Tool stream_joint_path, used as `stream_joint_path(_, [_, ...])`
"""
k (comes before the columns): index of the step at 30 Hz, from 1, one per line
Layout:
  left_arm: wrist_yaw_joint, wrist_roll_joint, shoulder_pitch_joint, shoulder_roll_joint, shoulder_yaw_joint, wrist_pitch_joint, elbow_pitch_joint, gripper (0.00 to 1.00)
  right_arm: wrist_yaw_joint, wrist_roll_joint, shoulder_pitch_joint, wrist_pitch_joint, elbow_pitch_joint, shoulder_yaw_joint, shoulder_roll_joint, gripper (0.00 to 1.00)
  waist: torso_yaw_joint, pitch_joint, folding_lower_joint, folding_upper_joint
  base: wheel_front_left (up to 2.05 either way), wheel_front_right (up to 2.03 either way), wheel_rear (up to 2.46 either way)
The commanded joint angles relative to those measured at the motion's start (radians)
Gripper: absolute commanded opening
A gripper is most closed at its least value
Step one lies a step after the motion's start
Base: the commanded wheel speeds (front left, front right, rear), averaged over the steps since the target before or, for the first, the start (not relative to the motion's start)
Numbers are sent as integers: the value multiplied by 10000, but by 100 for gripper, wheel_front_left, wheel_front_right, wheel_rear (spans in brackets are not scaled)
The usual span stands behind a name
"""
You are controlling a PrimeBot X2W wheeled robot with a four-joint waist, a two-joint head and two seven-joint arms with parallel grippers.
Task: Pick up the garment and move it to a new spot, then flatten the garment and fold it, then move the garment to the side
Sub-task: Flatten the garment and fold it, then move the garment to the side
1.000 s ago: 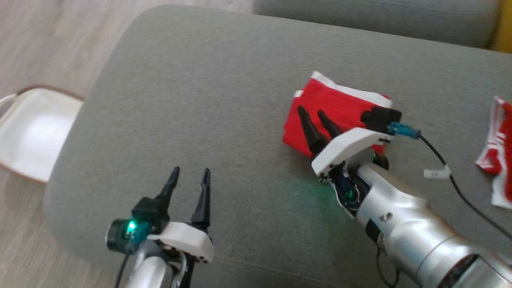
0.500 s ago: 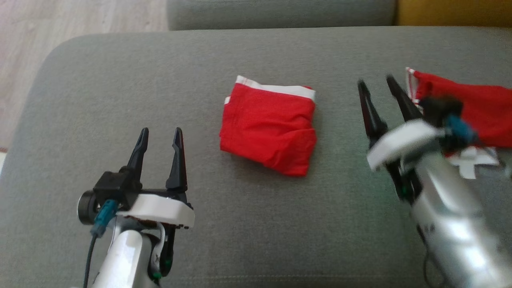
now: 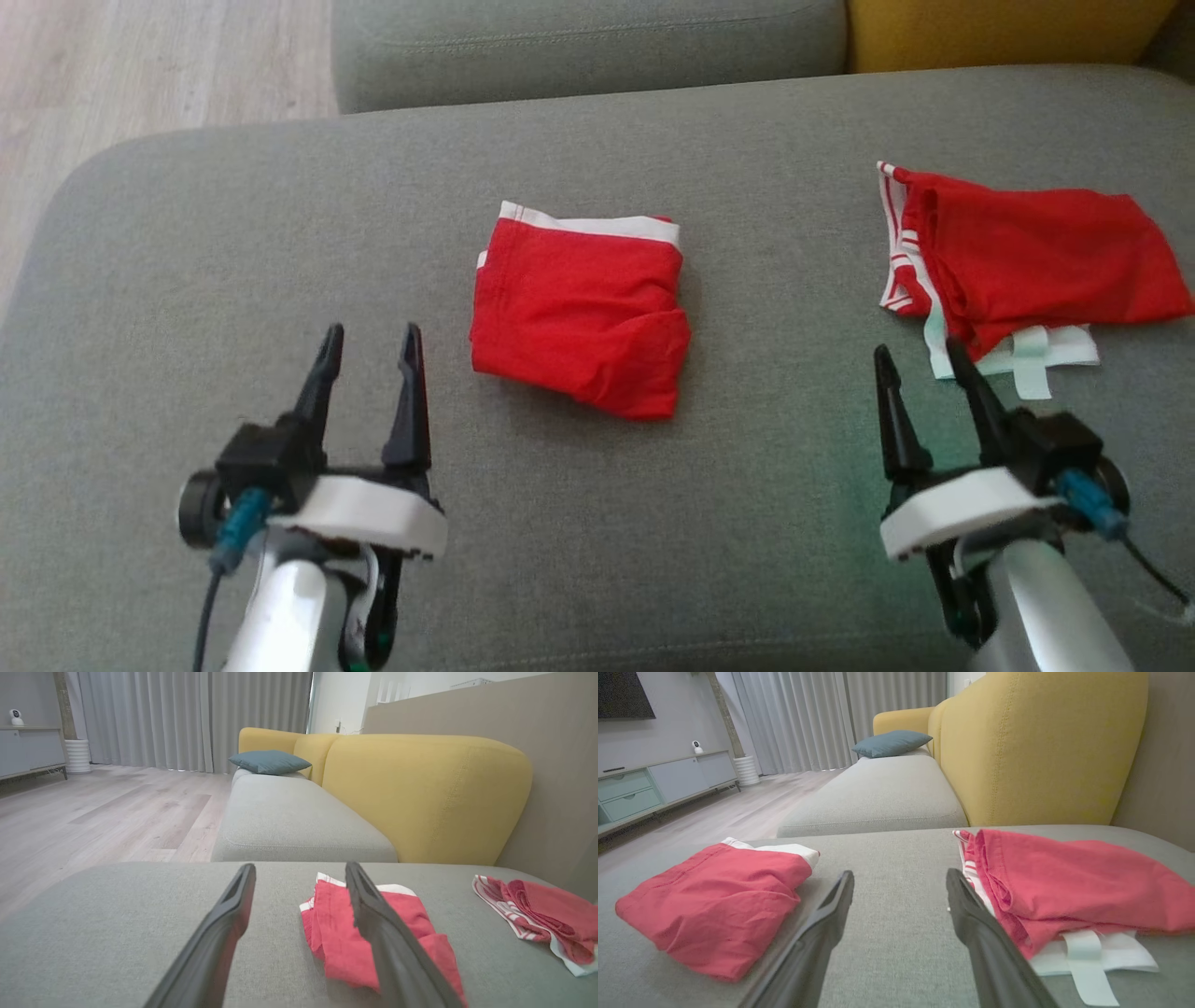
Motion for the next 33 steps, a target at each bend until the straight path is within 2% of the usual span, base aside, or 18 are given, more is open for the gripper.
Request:
stream_joint_path(1, [-78, 161, -168, 49, 299, -120, -235, 100, 33, 93, -121, -108, -470, 295, 102, 100, -48, -34, 0, -1, 0, 0, 0])
stream_joint_path(7, [-189, 248, 55, 49, 253, -120, -133, 100, 33, 597, 268, -108, -738, 404, 107, 100, -155, -61, 0, -1, 0, 0, 0])
stream_joint_path(16, [-200, 257, 28, 49, 168, -120, -164, 100, 33, 559, 359, -108, -894, 298, 109, 100, 66, 68, 0, -1, 0, 0, 0])
stream_joint_path(25, [-136, 106, -299, 49, -269, -120, -67, 100, 33, 1099, -484, 415, -409, 652, 109, 100, 851, 714, 0, -1, 0, 0, 0])
stream_joint_path(33, [-11, -131, -649, 49, -776, -120, 75, 100, 33, 2304, -1831, 1215, 1089, 992, 110, 100, 2004, 1363, 0, -1, 0, 0, 0])
